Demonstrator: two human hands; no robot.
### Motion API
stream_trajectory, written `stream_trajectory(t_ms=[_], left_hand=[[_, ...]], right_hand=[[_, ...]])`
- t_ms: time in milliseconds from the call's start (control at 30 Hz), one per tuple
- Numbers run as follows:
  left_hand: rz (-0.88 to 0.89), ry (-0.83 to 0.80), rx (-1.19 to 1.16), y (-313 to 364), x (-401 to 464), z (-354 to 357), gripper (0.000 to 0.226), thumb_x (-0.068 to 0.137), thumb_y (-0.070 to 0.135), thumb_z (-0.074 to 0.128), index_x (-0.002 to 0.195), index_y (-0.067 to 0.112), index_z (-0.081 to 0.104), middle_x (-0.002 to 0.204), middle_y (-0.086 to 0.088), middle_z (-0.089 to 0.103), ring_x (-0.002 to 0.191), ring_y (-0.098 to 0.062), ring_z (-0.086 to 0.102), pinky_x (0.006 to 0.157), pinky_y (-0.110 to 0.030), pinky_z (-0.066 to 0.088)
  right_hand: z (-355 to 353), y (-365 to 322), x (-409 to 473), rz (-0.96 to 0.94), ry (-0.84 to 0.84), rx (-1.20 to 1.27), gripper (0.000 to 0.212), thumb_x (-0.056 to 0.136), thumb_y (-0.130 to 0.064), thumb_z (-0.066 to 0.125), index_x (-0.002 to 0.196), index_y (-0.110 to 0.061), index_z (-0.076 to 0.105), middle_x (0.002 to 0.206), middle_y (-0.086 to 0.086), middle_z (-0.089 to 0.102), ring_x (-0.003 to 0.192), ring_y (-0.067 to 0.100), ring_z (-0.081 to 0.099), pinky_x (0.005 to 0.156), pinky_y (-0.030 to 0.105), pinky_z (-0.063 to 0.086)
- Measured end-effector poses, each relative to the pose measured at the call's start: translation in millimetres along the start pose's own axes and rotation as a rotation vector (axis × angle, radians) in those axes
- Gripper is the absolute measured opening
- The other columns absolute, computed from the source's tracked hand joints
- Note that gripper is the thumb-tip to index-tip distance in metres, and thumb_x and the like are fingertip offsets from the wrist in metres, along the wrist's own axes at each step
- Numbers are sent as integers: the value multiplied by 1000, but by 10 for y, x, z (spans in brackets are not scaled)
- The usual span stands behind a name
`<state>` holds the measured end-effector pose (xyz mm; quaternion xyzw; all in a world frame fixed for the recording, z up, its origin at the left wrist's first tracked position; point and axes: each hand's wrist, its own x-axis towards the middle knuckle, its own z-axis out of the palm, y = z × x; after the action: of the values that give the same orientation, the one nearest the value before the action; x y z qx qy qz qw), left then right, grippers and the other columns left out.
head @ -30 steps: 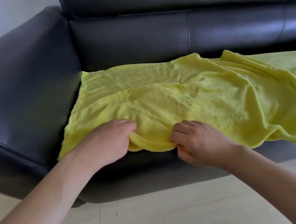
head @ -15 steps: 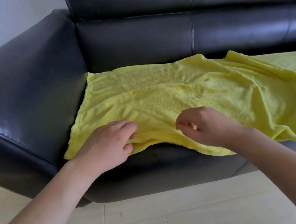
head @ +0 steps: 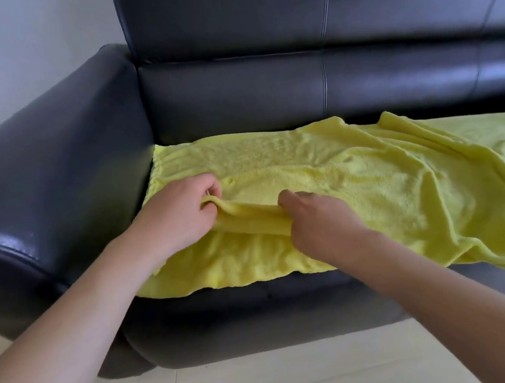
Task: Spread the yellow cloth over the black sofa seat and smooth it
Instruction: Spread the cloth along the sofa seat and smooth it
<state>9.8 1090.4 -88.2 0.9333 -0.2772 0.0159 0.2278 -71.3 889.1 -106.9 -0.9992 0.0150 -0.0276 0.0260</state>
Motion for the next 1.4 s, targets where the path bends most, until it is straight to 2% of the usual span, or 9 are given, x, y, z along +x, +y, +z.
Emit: stream_trajectory(t_ms=[133,267,367,500,600,733,833,1133,1400], left_hand=[[-205,-153,363,-131,138,-164,23,81,7,47,93,25,56,95,8,54,84,-15,54,66,-32,47],[-302,-17,420,-169,496,-263,19,80,3,44,85,16,56,100,-4,60,86,-28,55,67,-33,45],[-217,379,346,-44,882,-574,18,85,4,48,95,10,62,104,-13,58,91,-35,55,72,-41,49],[224,953,382,210,885,-974,20,87,-2,47,89,5,66,99,-14,52,92,-33,46,77,-39,36],[344,750,458,74,487,-565,22,77,-7,55,84,7,71,91,-9,52,87,-31,45,80,-41,36],[157,214,470,-440,-69,213,33,77,-1,57,96,21,72,93,7,52,92,-19,49,91,-37,41],[27,224,388,-627,-214,391,31,71,-5,64,96,14,65,93,2,58,85,-24,56,77,-38,46],[-176,421,237,-546,-258,542,41,65,-14,62,102,4,61,101,-13,56,86,-34,52,73,-46,48],[67,520,623,-564,-679,459,23,63,-15,48,64,5,57,79,-13,48,73,-33,41,67,-44,33]], right_hand=[[-290,364,130,173,-98,-87,17,85,-2,42,88,-16,50,81,1,52,66,21,49,46,28,31],[-501,623,385,205,32,-151,6,89,-20,45,91,-18,40,99,6,58,86,32,57,55,31,31],[-869,795,620,94,418,-204,15,89,-25,51,93,-15,40,100,10,59,86,37,61,59,34,35],[-992,791,718,-272,871,-127,20,81,-17,55,98,-8,54,87,13,60,72,35,61,50,34,43],[-351,672,490,-608,507,-177,19,83,-18,45,98,-13,55,79,7,59,61,30,59,44,33,47],[213,698,151,-403,13,-172,40,94,-33,27,107,-17,61,90,0,61,82,25,61,66,36,51],[225,717,93,-363,105,-108,61,84,-42,12,99,-19,66,87,-3,62,80,21,59,65,33,49],[473,533,34,-408,240,-26,29,79,-29,51,98,-21,71,88,-2,63,73,22,62,63,33,55],[373,708,-177,-458,227,-146,27,75,-32,49,83,-12,67,76,2,60,64,27,57,56,32,49]])
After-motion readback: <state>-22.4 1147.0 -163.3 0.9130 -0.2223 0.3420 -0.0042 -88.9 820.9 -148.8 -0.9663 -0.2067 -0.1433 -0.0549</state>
